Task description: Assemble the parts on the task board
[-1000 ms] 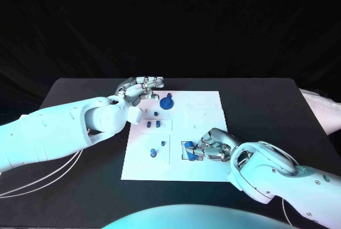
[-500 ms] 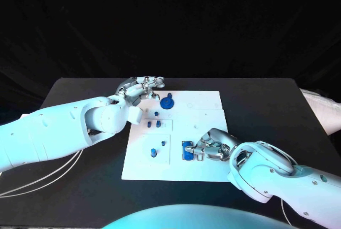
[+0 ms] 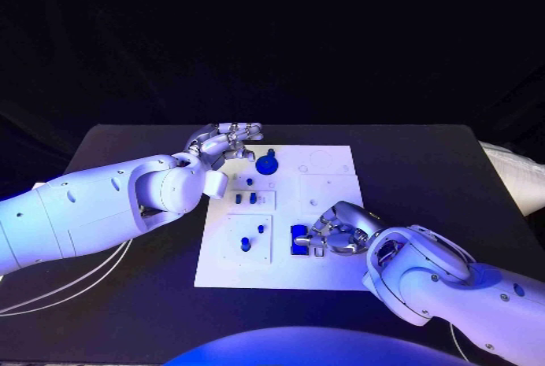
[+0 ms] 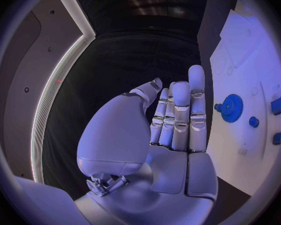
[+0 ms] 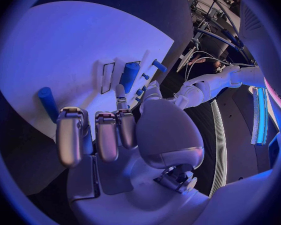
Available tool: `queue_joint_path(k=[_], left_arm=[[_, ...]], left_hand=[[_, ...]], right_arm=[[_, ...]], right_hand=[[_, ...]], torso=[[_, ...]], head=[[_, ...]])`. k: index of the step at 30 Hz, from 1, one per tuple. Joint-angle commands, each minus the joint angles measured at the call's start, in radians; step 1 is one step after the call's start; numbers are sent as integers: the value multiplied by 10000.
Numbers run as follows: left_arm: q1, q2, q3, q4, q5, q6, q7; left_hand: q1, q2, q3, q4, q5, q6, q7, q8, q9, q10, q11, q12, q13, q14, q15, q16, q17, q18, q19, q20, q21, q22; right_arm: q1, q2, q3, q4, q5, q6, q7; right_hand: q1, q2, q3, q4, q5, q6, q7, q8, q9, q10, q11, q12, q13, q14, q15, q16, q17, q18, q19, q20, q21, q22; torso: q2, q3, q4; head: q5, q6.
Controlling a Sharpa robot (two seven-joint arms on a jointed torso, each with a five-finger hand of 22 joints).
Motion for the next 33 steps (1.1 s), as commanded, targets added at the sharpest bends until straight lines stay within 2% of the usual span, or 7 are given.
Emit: queue_joint_path(k=[1, 8, 13, 17, 21, 28, 33], left_arm=[[2, 10, 9, 30, -65, 179, 21], [1, 15, 9, 26, -66, 193, 25], [1, -13, 8, 30, -66, 187, 35], [1, -42, 6, 58, -66, 182, 40], [1, -111, 5, 129, -66, 174, 38], [1, -164, 2, 176, -66, 178, 24], [1, -166, 1, 174, -66, 182, 19]], left_hand=[[-23, -40, -16, -53, 35, -60, -4, 39, 0, -77, 19, 67, 8, -91, 5, -6, -5, 101, -25, 67, -3, 16], [-24, -42, -17, -54, 36, -71, -1, 39, -2, -89, 22, 70, 7, -96, 7, -9, -16, 101, -27, 69, -3, 17], [-24, -42, -17, -54, 36, -71, -1, 39, -2, -89, 22, 70, 7, -96, 7, -9, -16, 101, -27, 69, -3, 17], [-24, -42, -17, -54, 36, -71, -1, 39, -2, -89, 22, 70, 7, -96, 7, -9, -16, 101, -27, 69, -3, 17], [-24, -42, -17, -54, 36, -71, -1, 39, -2, -89, 22, 70, 7, -96, 7, -9, -16, 101, -27, 69, -3, 17], [-21, -36, -12, -56, 38, -81, 2, 42, -2, -103, 25, 78, 7, -100, 10, -6, -18, 100, -31, 71, -3, 18], [-21, -36, -12, -56, 38, -81, 2, 42, -2, -103, 25, 78, 7, -100, 10, -6, -18, 100, -31, 71, -3, 18]], right_arm=[[-22, 15, -3, 48, -794, 81, -32], [-29, -73, -2, 101, -1199, -109, -25], [-19, -675, 90, 485, -466, -569, 28], [7, -1368, 208, 790, -417, -441, 4], [19, -2027, 259, 907, -514, -159, 2], [-41, -2618, 280, 803, -763, 261, 22], [-195, -2651, 282, 663, -1041, 511, -11]], right_hand=[[682, -18, 144, -349, 144, -31, -8, 35, 55, 436, -14, -4, 1590, 882, -33, -31, 1692, 13, -75, -13, -49, 295], [1697, 156, 653, -962, -139, -1, 8, 79, 143, 432, -8, -39, 1592, 883, -34, -30, 1703, 10, -72, -19, -59, 298], [1320, 405, 755, -629, 1114, -361, 145, -205, 43, 347, 101, -267, 1457, 884, 55, -31, 1705, 15, -81, 44, -79, 272], [1118, 570, 796, -393, 1613, -360, 159, -274, 13, 310, 119, -374, 1398, 880, 79, -39, 1691, 25, -97, 77, -103, 235], [1076, 578, 799, -332, 1666, -284, 137, -254, 23, 314, 107, -375, 1403, 886, 73, -25, 1723, 23, -85, 79, -94, 251], [983, 447, 736, -210, 1619, -98, 73, -183, 76, 287, 55, -482, 1345, 878, 34, -44, 1688, 35, -105, 57, -124, 207], [935, 416, 721, -121, 1582, 0, 32, -138, 120, 215, 20, -689, 1217, 840, 7, -128, 1521, 71, -189, 36, -225, 52]], torso=[[1, -3, -2], [-14, -12, 8], [-12, -3, -30], [-20, -31, -55], [-18, -53, -142], [1, -28, -238], [-4, -37, -210]], head=[[-6, -13], [-48, 13], [-140, 44], [-300, 122], [-429, 187], [-550, 225], [-622, 221]])
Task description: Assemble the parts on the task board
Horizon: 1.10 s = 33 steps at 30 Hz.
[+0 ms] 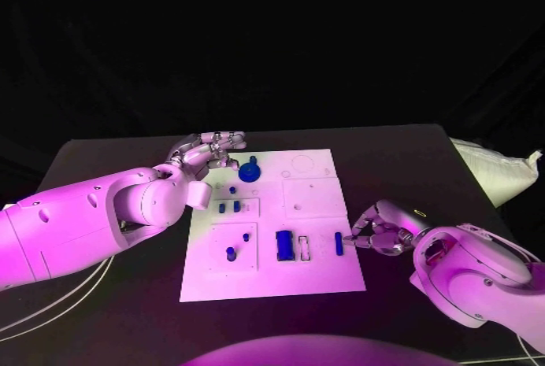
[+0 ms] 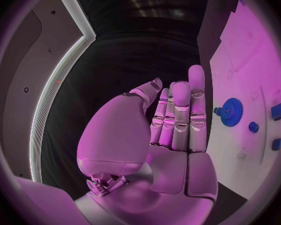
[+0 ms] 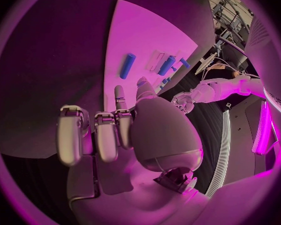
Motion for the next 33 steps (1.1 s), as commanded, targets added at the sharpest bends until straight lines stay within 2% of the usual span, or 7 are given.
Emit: queue_joint_path(k=[1, 9, 13, 18, 25, 28, 33], left_arm=[[2, 7, 5, 26, -43, 173, 36], [1, 32, 4, -6, -43, 175, 5], [1, 47, 4, -28, -43, 178, -3], [1, 60, 4, -40, -43, 188, -8], [1, 65, 4, -49, -43, 195, -18], [1, 64, 4, -52, -44, 201, -25], [1, 69, 5, -61, -44, 212, -43]], left_hand=[[-21, -36, -13, -56, 38, -82, 2, 42, -2, -68, -10, 41, 7, -65, -25, -6, -11, 100, -31, 71, -3, 13], [-9, -30, -5, -64, 41, -88, 2, 47, -2, -77, -11, 50, 8, -63, -24, 3, 1, 100, -33, 73, -3, 14], [-9, -30, -5, -64, 41, -88, 2, 47, -2, -77, -11, 50, 8, -63, -24, 3, 1, 100, -33, 73, -3, 14], [-9, -30, -5, -64, 41, -88, 2, 47, -2, -77, -11, 50, 8, -63, -24, 3, 1, 100, -33, 73, -3, 14], [-9, -30, -5, -64, 41, -88, 2, 47, -2, -77, -11, 50, 8, -63, -24, 3, 1, 100, -33, 73, -3, 14], [-9, -30, -5, -64, 41, -88, 2, 47, -2, -77, -11, 50, 8, -63, -24, 3, 1, 100, -33, 73, -3, 14], [-9, -30, -5, -64, 41, -88, 2, 47, -2, -77, -11, 50, 8, -63, -24, 3, 1, 100, -33, 73, -3, 14]], right_arm=[[-95, 47, -2, -84, -489, 563, -30], [-246, 365, -5, -352, -857, 763, -88], [-262, 466, -6, -418, -1031, 784, -109], [-288, 628, -7, -548, -1460, 826, -150], [-419, 859, -7, -677, -1651, 917, -150], [-464, 975, -7, -741, -1797, 935, -145], [-513, 1121, -9, -875, -2165, 965, -143]], right_hand=[[-124, -78, -1, 84, -55, 70, -21, 19, 17, 251, -36, -670, 865, 826, -3, -88, 1483, 81, -102, -3, -109, 8], [-240, -223, -105, 299, 176, 52, -36, -5, 77, 198, -52, -871, 759, 800, -25, -162, 1373, 117, -198, -32, -249, -174], [-234, -229, -109, 301, 196, 51, -37, -6, 81, 202, -53, -865, 764, 801, -26, -160, 1378, 116, -197, -33, -250, -175], [-138, -212, -82, 277, 246, 41, -39, -14, 97, 199, -57, -886, 758, 800, -30, -168, 1368, 122, -211, -36, -275, -207], [24, -242, -59, 207, 234, 19, -31, -28, 117, 195, -54, -907, 755, 801, -30, -176, 1364, 127, -222, -38, -300, -233], [209, -269, -21, 109, 107, 11, -24, -35, 137, 193, -50, -923, 755, 800, -29, -183, 1357, 128, -225, -38, -314, -246], [688, -261, 175, -158, -429, -27, -7, -62, 176, 165, -41, -1002, 728, 799, -23, -199, 1345, 139, -251, -34, -366, -303]], torso=[[6, -3, 10], [2, -17, 28], [-5, -26, 21], [-1, -17, 6], [-4, -22, 28], [-1, -20, 30], [-5, -21, 17]], head=[[-74, -1], [-97, -30], [-90, -34], [-62, -33], [-49, -65], [-12, -52], [11, -55]])
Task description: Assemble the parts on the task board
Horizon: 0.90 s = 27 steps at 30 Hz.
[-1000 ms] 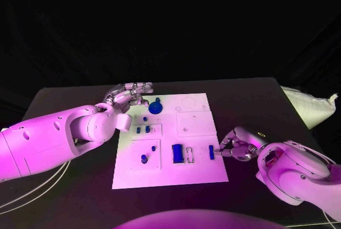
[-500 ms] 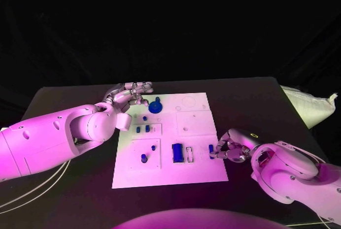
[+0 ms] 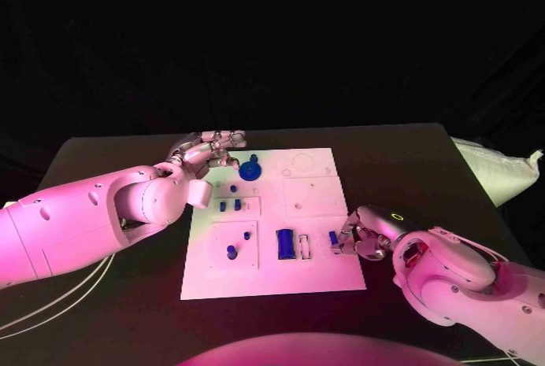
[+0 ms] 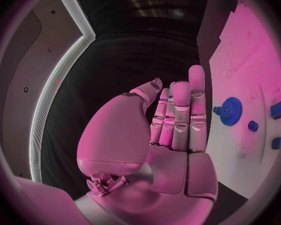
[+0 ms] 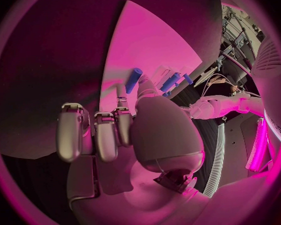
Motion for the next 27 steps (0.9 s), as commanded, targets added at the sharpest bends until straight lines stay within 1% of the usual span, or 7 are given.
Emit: queue_joint_path(k=[1, 6, 10, 16, 19, 23, 27], left_arm=[[2, 24, 7, 6, -36, 197, 11], [2, 27, 7, 9, -36, 206, -2], [2, 30, 7, 7, -36, 225, 1], [2, 38, 7, 8, -39, 248, -13], [2, 38, 7, 6, -41, 245, -23], [2, 35, 7, 14, -66, 235, -35], [2, 23, 8, 31, -79, 231, -45]], left_hand=[[-9, -30, -5, -64, 41, -88, 2, 47, -2, -77, -10, 50, 9, -63, -23, 3, -1, 99, 3, 36, -3, 17], [-2, -24, 1, -69, 42, -96, 5, 55, -1, -90, -8, 63, 9, -70, -22, 2, -16, 100, 0, 38, -2, 19], [-30, -42, -17, -59, 35, -115, 15, 67, -1, -114, 2, 86, 9, -84, -14, -1, -42, 99, -7, 44, -2, 23], [-36, -46, -21, -57, 34, -118, 16, 69, -1, -118, 4, 90, 9, -85, -12, 0, -43, 98, -9, 45, -2, 24], [-36, -46, -21, -57, 34, -118, 16, 69, -1, -118, 4, 90, 9, -85, -12, 0, -43, 98, -9, 45, -2, 24], [-48, -53, -28, -52, 34, -127, 18, 75, -1, -129, 7, 101, 9, -91, -9, 1, -51, 98, -13, 49, -2, 25], [-48, -53, -28, -52, 34, -127, 18, 75, -1, -129, 7, 101, 9, -91, -9, 1, -51, 98, -13, 49, -2, 25]], right_arm=[[-95, 72, -57, -153, -643, 402, -94], [-126, 193, -68, -298, -1222, 841, -95], [-139, 308, -91, -399, -1510, 1176, -98], [-152, 473, -168, -523, -1800, 1452, -98], [-155, 527, -198, -551, -1859, 1537, -99], [-157, 563, -220, -578, -1889, 1650, -106], [-158, 576, -231, -595, -1859, 1677, -109]], right_hand=[[441, 172, 103, -183, -220, -66, 26, -40, -6, 145, -64, -238, 601, 797, -32, -64, 1343, 140, -78, -3, -42, -19], [1214, 129, 595, -692, -812, -74, 32, -72, 19, 101, -71, -322, 575, 796, -46, -72, 1346, 146, -91, -25, -76, -48], [1521, 23, 919, -954, -1064, -144, 91, -143, 10, -22, -24, -585, 436, 798, -6, -68, 1376, 166, -155, -3, -162, -156], [1730, 9, 1271, -1181, -1297, -125, 107, -168, 15, -57, -12, -661, 404, 809, 11, -41, 1445, 171, -168, 22, -191, -179], [1817, 62, 1500, -1275, -1158, -93, 106, -177, 14, -60, -19, -661, 410, 812, 7, -37, 1459, 172, -167, 22, -196, -179], [1790, 109, 1832, -1339, -644, 76, 54, -143, 30, -59, -59, -666, 415, 819, -17, -23, 1495, 165, -140, 9, -174, -140], [1717, 300, 2240, -1355, -438, 265, -34, -151, 39, -44, -130, -693, 400, 825, -74, -13, 1521, 158, -110, -33, -147, -95]], torso=[[-2, -3, -11], [1, -1, -7], [-4, -3, 0], [-3, -7, 17], [-6, -2, 14], [-9, -10, -4], [-4, -14, -11]], head=[[12, -2], [15, -42], [14, -47], [28, -66], [30, -72], [36, -65], [40, -84]])
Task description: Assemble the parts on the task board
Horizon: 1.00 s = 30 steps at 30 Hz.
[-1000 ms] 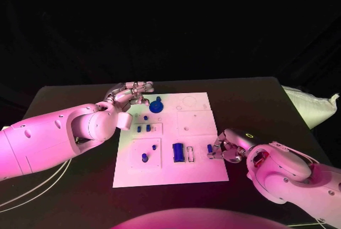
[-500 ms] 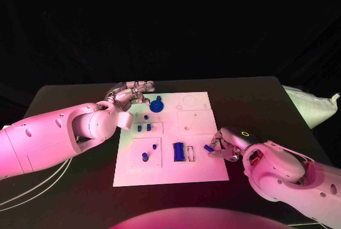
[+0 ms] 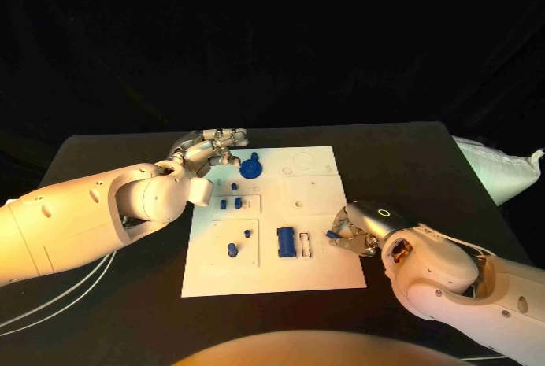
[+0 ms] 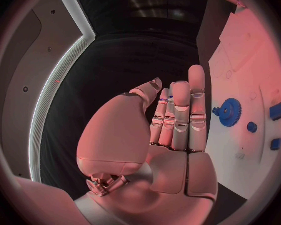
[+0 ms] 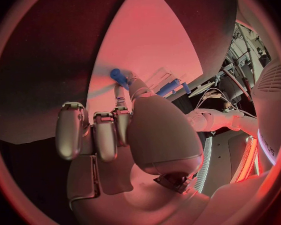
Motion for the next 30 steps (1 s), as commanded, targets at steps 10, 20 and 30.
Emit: queue_joint_path(k=[10, 20, 30], left_arm=[[2, -13, 8, 54, -136, 176, -5], [2, -16, 8, 62, -142, 190, -21], [2, -2, 8, 85, -146, 204, -32]], left_hand=[[-40, -45, -22, -55, 38, -57, 12, 41, 0, -63, 5, 50, 10, -97, -8, -3, -30, 98, -15, 50, -3, 16], [-30, -41, -17, -62, 40, -60, 11, 46, 0, -68, 4, 57, 10, -97, -8, 2, -26, 99, -17, 51, -2, 17], [-30, -41, -17, -62, 40, -60, 11, 46, 0, -68, 4, 57, 10, -97, -8, 2, -26, 99, -17, 51, -2, 17]], right_arm=[[-176, 10, -175, -213, 55, 674, -278], [-175, -23, -146, 133, 846, -860, -260], [-104, -49, -44, 575, 2605, -1986, -254]], right_hand=[[363, 881, 1002, -194, 41, 333, -88, -59, 72, 226, -161, -206, 38, 851, -174, 125, 1652, 121, 78, -130, 91, 178], [-599, 654, 1706, 80, 63, 461, -151, -221, 115, 314, -202, -81, 139, 881, -201, 191, 1779, 72, 215, -153, 242, 406], [-1430, 368, 2067, 575, 53, 586, -187, -351, 121, 350, -232, -44, 184, 901, -231, 239, 1869, 44, 303, -182, 337, 545]], torso=[[-2, -3, 15], [4, 2, -1], [8, -5, 7]], head=[[9, -36], [43, -39], [64, -58]])
